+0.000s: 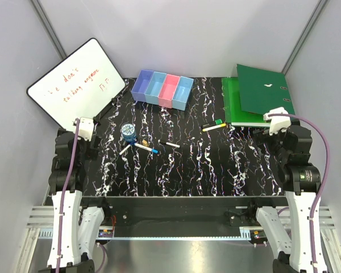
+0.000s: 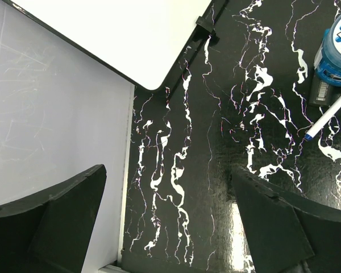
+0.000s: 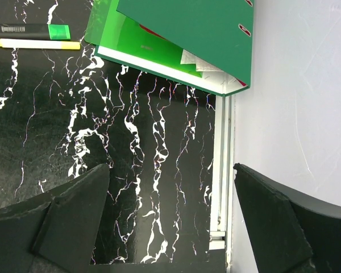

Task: Sort the stationery into containers
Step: Move the storage box to the center of the board.

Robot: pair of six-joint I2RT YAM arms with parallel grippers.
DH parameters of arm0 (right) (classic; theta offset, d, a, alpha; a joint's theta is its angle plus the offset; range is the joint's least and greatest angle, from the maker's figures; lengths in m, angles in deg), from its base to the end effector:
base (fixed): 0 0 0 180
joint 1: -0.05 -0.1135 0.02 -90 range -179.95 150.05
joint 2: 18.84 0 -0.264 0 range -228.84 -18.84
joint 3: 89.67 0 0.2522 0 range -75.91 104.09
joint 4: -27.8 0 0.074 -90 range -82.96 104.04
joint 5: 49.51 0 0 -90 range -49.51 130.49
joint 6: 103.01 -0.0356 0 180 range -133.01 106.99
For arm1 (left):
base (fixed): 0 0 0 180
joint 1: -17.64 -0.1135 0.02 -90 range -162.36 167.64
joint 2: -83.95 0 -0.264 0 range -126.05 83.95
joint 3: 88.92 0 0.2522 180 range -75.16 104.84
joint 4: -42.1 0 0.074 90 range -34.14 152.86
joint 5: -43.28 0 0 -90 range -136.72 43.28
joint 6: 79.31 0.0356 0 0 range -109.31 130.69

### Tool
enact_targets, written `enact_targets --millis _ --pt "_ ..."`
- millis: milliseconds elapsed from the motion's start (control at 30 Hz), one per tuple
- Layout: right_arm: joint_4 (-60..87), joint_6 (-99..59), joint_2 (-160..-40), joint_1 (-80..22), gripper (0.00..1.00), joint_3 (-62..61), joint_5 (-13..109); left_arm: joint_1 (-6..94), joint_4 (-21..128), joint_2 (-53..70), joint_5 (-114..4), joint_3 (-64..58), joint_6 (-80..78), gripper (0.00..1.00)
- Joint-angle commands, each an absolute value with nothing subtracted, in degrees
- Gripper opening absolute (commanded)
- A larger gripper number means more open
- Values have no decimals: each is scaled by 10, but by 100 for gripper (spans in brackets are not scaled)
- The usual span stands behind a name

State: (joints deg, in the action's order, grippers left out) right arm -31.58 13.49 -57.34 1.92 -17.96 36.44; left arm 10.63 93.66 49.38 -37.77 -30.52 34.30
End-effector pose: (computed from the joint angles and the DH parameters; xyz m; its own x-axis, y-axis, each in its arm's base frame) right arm 0.1225 -0.0065 0.3677 -0.4373 -0.4310 -0.7893 -0.1109 0.8968 -0.4283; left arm 0.1283 0.0214 0.3144 -0.5262 0.3339 -0.7821 -0.0507 0.9057 0.4208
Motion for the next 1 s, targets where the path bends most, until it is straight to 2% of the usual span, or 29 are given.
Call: enact_targets --millis 0,233,333,467,567,800,967 --pt "-318 141 -565 16 100 -161 348 105 928 498 -385 -284 334 99" --pt "-342 192 -597 16 100 -119 365 104 928 498 -414 -281 347 99" --pt "-364 189 -636 16 100 -84 404 104 923 486 -441 -272 363 99" --pt "-370 202 -679 16 100 -53 534 105 910 435 -459 -234 368 99" --pt "-352 203 -738 15 100 -24 562 105 906 395 -462 -200 367 99" --pt "-303 240 -898 4 100 62 574 105 873 347 -487 -157 364 99" --pt "-277 326 -1013 -112 100 98 511 110 836 308 -491 -141 371 99"
